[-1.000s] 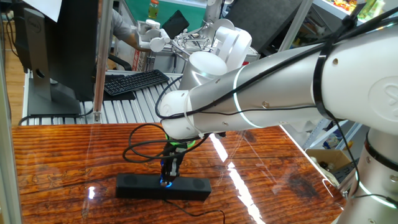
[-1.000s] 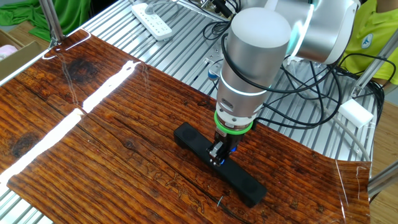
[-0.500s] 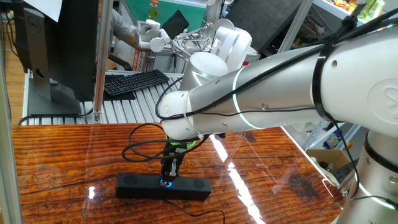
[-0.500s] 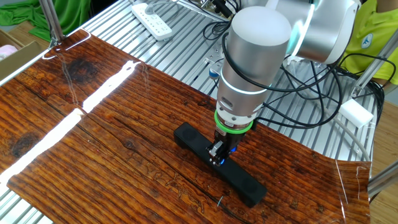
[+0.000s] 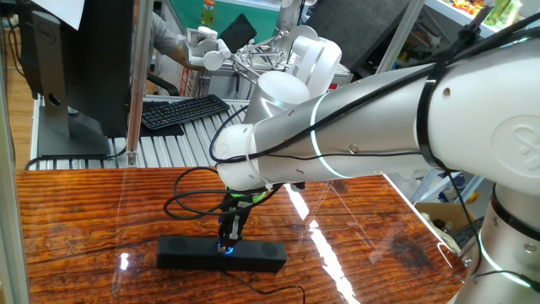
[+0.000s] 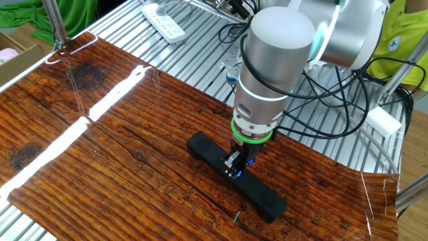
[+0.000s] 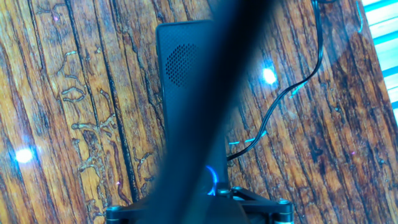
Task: Turn the knob to increase the volume of the speaker
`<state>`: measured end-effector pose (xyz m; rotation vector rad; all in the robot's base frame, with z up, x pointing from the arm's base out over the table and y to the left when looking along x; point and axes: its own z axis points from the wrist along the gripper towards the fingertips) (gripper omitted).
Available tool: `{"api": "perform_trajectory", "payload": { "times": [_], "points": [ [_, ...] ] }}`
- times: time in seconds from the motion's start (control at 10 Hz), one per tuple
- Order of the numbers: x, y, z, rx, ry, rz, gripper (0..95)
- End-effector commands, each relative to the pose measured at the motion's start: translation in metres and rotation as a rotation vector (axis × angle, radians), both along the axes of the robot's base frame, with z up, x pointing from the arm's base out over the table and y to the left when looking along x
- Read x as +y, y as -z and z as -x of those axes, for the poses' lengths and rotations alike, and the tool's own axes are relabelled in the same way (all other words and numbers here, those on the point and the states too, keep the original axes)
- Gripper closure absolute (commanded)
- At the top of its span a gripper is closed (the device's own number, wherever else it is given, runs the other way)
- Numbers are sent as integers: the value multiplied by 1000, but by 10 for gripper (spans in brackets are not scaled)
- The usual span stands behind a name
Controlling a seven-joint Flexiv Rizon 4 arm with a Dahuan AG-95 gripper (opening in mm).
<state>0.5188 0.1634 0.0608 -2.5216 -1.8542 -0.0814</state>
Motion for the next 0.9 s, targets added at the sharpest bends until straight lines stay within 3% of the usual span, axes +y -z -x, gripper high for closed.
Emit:
{"api": "perform_trajectory", "payload": {
  "times": [0.1, 0.9],
  "points": [
    [0, 19, 0, -1, 9, -1, 950],
    [-1, 20, 0, -9, 46, 2, 950]
  ]
}}
